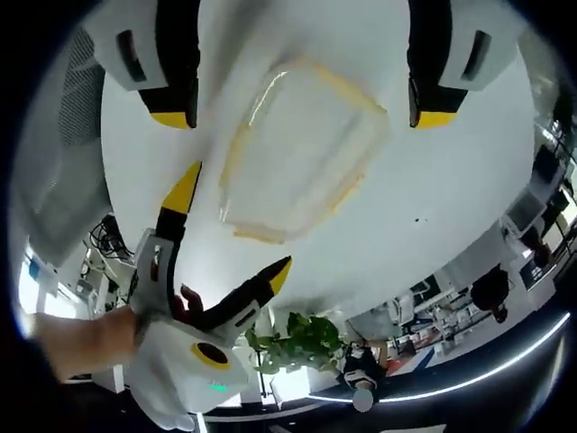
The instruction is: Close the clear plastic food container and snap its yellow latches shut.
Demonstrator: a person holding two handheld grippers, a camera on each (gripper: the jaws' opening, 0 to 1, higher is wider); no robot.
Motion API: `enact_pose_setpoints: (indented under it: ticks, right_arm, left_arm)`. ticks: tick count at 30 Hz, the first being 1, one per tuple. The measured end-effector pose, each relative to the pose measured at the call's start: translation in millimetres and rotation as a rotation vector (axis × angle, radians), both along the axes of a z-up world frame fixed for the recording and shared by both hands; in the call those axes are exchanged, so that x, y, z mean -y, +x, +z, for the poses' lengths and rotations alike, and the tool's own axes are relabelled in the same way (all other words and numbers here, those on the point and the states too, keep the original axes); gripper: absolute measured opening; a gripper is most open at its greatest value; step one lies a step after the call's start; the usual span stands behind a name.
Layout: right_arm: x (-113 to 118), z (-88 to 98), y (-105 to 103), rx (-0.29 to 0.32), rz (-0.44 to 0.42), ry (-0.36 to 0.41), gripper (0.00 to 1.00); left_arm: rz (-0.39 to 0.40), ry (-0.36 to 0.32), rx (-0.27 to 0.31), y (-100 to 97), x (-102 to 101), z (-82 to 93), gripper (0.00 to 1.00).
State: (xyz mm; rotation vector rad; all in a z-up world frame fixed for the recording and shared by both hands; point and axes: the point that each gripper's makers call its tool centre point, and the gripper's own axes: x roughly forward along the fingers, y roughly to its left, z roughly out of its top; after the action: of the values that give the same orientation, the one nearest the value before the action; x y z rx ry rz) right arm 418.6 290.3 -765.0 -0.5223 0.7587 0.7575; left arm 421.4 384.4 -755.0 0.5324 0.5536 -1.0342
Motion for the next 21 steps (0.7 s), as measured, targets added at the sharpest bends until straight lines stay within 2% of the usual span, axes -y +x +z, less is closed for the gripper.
enact_pose_setpoints:
  ticks: [8,18,20,21]
  right_arm:
    - [-3.5,8.2,-6.5,0.046,-0.042,0.057,0.92]
    - [-1.9,13.0,-22.4,0.064,-0.085,0.115,0.91]
    - [-1.0,13.8,-25.6,0.08,-0.091,0.122,0.91]
    - [-1.3,15.9,-28.5,0.088,-0.096,0.132,0.91]
  left_arm:
    - [0.049,-0.051,0.013,-5.3,-5.9,6.8,0.99]
    - [0.083,-0.093,0.015,-18.4,-9.6,11.3,0.98]
    - [0.105,-0.117,0.05,-18.6,-11.3,17.9,0.97]
    - [0.112,-0.129,0.048,-19.7,-11.8,19.2,0.97]
